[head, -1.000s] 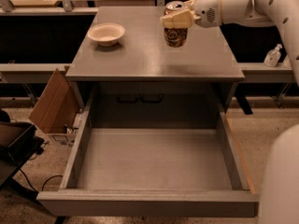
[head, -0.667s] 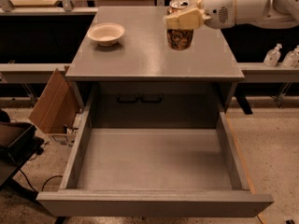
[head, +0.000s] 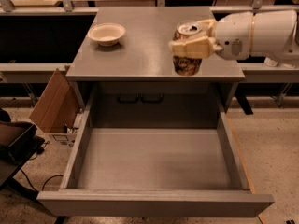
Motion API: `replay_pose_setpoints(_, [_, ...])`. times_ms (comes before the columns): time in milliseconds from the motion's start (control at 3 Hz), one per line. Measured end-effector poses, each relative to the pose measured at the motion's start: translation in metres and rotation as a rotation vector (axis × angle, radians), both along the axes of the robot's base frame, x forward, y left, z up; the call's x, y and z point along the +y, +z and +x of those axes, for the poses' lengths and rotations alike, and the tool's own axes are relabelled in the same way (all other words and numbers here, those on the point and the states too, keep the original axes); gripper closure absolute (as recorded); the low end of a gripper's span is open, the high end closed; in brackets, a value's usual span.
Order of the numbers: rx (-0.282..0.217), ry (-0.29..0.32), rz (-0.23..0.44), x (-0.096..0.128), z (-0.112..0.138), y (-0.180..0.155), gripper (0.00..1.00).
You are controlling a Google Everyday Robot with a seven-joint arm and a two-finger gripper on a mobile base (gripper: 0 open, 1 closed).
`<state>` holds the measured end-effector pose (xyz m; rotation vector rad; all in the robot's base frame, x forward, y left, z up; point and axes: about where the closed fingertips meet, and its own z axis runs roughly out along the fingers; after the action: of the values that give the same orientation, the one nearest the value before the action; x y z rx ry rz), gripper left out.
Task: Place orange can into top drawer
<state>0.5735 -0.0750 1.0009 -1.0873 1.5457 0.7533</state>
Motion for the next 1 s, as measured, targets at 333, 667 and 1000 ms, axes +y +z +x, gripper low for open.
replay_pose_setpoints(333, [0.074, 0.021, -0.02, 0.009, -0.013, -0.04, 1.0])
replay_pose_setpoints(667, [0.073, 0.023, -0.02, 0.01, -0.013, -0.039, 1.0])
replay_pose_setpoints(1000, [0.103, 0.032, -0.023, 0.016, -0.014, -0.065, 1.0])
